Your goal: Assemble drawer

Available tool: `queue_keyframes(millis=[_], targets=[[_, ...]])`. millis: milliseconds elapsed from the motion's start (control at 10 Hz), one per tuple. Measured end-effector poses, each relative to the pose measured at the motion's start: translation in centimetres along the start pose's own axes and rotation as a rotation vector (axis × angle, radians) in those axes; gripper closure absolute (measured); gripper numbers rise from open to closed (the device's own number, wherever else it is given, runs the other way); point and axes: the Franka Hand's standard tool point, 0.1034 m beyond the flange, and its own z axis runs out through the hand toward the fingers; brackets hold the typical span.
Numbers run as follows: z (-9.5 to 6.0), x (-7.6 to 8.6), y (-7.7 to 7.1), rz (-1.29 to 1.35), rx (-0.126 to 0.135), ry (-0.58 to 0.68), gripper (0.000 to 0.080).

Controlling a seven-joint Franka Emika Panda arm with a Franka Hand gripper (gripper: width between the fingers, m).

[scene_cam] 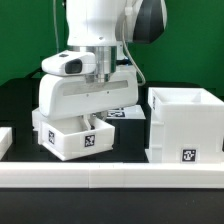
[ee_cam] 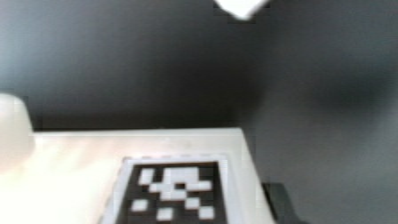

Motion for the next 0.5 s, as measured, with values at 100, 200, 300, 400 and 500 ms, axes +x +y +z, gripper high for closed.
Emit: queue_keyframes(millis=[100, 200, 300, 400, 500], targets=[[0.12, 0.01, 0.03, 0.041, -0.005, 0.005, 0.0758], [0.22, -0.09, 0.01, -0.012, -0.005, 0.001, 0.0758], [0.25, -0.19, 0.08, -0.092, -0.006, -0.002, 0.0758], [0.28, -0.20, 0.06, -0.148, -0.006, -0.003, 0.0758], [0.23, 0.17, -0.20, -0.286, -0.027, 0.006, 0.0758]])
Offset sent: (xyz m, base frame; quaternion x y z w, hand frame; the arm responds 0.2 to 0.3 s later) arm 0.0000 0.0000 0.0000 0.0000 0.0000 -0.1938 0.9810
